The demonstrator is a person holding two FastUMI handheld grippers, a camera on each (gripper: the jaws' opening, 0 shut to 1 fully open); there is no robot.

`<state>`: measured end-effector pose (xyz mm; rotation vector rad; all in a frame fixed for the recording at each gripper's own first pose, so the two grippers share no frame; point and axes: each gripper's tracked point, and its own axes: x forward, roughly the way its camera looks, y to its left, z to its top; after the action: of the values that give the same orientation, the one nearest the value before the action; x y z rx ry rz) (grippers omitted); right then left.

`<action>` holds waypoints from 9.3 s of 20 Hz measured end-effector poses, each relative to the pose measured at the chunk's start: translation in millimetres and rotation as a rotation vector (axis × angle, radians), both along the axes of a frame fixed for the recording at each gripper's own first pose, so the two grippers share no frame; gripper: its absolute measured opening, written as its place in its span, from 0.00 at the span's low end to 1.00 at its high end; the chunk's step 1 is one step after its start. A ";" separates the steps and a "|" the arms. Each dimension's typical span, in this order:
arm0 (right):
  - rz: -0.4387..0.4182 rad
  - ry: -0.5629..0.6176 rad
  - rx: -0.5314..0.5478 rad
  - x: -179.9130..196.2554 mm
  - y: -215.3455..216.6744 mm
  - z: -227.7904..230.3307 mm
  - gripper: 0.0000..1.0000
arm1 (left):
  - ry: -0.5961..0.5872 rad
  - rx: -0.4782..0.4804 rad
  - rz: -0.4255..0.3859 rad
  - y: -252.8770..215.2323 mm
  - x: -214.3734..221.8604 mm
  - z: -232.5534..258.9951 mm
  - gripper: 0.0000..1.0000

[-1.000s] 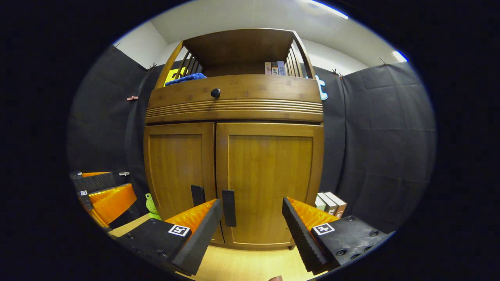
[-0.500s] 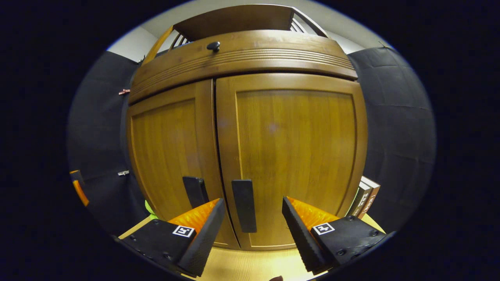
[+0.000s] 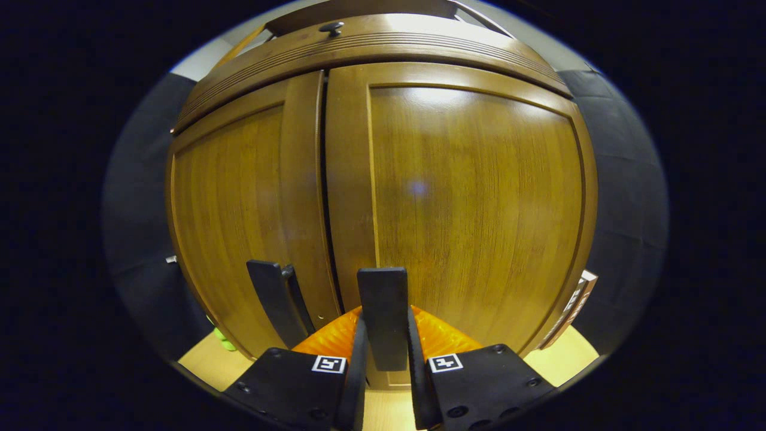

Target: Open the right door of the double-door shoe cabinet with the right hand, and open the left door with the left hand.

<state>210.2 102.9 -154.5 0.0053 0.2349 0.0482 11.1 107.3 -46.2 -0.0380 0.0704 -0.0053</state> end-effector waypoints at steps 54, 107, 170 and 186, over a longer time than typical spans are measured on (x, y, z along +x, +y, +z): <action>0.009 -0.012 0.043 -213.8 -322.8 44.0 0.21 | 0.022 0.023 0.038 -192.2 11.0 10.1 0.96; -0.130 -0.122 0.008 -300.0 -198.5 128.7 0.98 | 0.172 0.036 -0.018 -97.8 115.6 -91.9 0.30; 0.081 -0.107 0.063 -237.1 -134.6 120.5 0.98 | 0.015 0.016 0.113 -9.9 -78.9 -6.9 0.95; 0.082 -0.135 0.053 -228.8 -137.8 126.8 0.98 | 0.011 -0.011 0.095 -62.6 -45.2 4.9 0.94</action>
<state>-18.7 -34.9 -27.7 0.0447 0.0988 0.1363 -34.2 44.7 -41.3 -0.0521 0.0800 0.0891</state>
